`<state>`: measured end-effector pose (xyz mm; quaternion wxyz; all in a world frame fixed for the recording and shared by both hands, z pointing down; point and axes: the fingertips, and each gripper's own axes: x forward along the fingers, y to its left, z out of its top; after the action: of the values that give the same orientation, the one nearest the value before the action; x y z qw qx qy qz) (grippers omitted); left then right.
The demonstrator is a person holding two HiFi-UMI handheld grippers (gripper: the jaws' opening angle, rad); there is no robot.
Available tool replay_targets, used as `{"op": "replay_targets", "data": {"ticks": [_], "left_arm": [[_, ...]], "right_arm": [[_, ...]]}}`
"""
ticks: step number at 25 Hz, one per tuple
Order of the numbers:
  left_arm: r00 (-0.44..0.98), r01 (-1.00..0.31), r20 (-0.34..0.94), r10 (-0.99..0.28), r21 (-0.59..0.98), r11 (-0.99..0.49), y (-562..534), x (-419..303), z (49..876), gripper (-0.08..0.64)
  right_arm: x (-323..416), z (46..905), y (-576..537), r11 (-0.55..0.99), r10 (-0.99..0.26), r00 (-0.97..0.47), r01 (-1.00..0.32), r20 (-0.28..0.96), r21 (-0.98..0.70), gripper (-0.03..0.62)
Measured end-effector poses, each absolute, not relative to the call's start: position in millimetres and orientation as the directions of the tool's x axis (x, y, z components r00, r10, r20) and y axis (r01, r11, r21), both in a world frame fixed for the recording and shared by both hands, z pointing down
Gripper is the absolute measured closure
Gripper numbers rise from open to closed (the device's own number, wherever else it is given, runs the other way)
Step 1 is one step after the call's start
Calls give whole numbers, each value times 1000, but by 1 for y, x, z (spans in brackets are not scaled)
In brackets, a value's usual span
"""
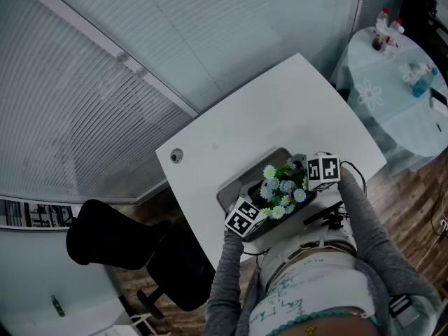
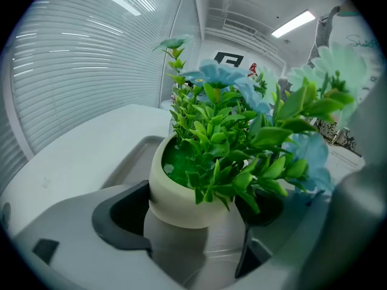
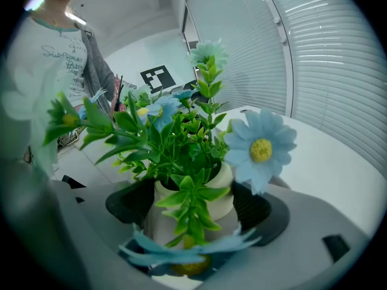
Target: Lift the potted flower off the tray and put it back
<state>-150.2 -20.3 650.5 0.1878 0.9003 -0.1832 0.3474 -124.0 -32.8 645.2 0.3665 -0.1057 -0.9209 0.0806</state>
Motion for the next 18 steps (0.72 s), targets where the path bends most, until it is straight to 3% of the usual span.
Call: {"op": "replay_targets", "data": {"ticks": [18], "left_arm": [[705, -462, 682, -196, 232, -856, -21, -151, 650, 117]], "right_arm": [[-124, 645, -33, 965, 252, -708, 136, 660, -223, 209]]}}
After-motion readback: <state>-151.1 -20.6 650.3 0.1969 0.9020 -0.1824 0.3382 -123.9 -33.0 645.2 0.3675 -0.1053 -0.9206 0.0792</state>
